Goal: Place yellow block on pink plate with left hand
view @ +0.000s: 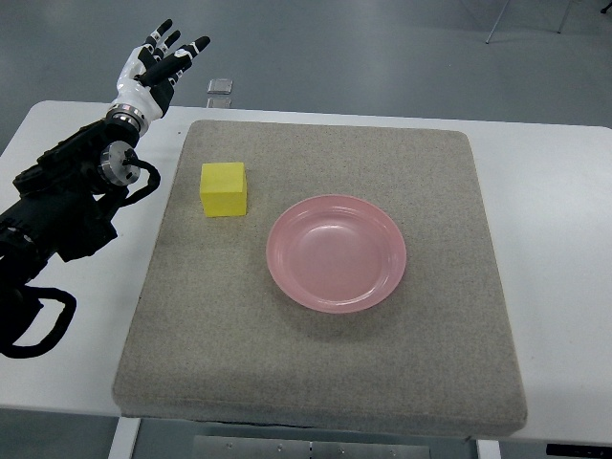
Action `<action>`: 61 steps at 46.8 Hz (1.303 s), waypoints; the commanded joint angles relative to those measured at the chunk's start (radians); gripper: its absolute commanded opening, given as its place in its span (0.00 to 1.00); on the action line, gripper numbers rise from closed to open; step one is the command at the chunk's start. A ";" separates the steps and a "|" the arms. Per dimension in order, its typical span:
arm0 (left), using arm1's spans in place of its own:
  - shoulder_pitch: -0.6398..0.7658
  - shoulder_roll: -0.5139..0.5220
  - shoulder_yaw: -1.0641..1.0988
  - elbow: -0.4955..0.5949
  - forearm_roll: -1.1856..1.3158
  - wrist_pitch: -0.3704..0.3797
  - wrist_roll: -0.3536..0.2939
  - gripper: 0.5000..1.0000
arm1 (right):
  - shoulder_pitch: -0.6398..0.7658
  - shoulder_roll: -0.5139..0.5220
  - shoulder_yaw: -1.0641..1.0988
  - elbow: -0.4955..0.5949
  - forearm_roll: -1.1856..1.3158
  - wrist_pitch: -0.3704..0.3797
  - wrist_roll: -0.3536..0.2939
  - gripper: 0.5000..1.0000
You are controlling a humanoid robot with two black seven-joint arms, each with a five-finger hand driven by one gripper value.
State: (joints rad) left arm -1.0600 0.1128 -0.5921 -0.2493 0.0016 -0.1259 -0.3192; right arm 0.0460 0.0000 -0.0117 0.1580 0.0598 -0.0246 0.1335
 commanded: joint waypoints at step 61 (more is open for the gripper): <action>-0.008 0.013 0.015 -0.050 0.015 0.011 0.002 0.98 | 0.000 0.000 0.001 0.000 0.000 0.000 0.000 0.85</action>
State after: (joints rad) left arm -1.0656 0.1211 -0.5770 -0.2806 0.0163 -0.1167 -0.3175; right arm 0.0460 0.0000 -0.0114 0.1580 0.0598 -0.0250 0.1334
